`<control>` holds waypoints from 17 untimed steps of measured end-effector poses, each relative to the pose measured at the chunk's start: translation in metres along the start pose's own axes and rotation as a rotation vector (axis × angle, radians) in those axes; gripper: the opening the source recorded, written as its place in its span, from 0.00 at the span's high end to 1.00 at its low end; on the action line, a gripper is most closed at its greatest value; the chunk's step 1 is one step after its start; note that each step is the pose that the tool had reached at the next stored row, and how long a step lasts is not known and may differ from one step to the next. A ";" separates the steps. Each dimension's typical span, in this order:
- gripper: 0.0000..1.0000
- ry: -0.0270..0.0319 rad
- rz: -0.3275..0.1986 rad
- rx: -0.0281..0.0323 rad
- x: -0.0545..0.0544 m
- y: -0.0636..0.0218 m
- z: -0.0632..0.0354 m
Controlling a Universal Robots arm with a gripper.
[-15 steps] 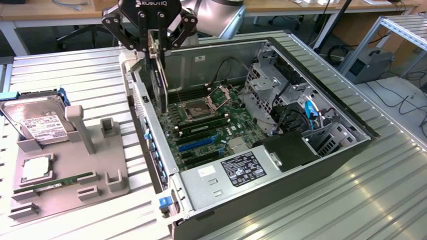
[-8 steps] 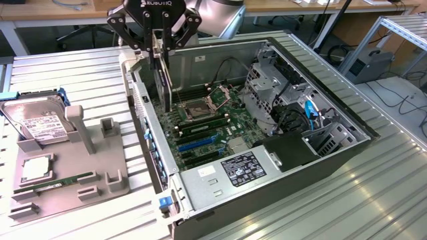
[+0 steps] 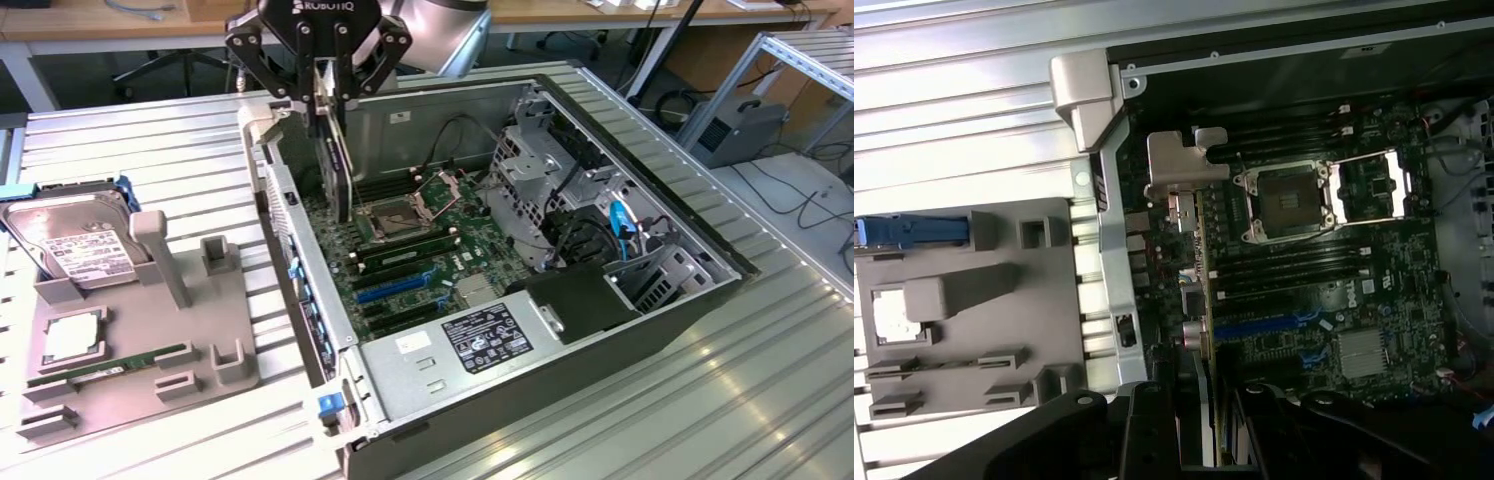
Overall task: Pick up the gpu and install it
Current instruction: 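Pick up the gpu and move the gpu toward the slot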
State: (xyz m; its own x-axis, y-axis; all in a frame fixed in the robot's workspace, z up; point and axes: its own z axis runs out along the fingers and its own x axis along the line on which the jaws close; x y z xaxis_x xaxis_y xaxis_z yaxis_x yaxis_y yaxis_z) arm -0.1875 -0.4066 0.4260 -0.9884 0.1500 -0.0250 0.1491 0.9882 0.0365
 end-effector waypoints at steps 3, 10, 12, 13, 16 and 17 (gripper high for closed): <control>0.72 0.0000 0.000 0.0000 -0.003 0.0004 0.0001; 0.72 0.0000 0.000 0.0001 -0.011 0.0017 0.0004; 0.72 0.0001 0.000 0.0001 -0.014 0.0021 0.0005; 0.72 0.0000 0.000 0.0001 -0.015 0.0022 0.0005; 0.72 0.0000 0.000 0.0000 -0.018 0.0027 0.0007; 0.72 0.0000 0.000 0.0001 -0.019 0.0029 0.0007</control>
State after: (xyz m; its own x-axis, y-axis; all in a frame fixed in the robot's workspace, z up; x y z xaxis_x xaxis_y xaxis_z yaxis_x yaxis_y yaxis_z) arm -0.1683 -0.4066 0.4259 -0.9884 0.1500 -0.0250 0.1490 0.9882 0.0364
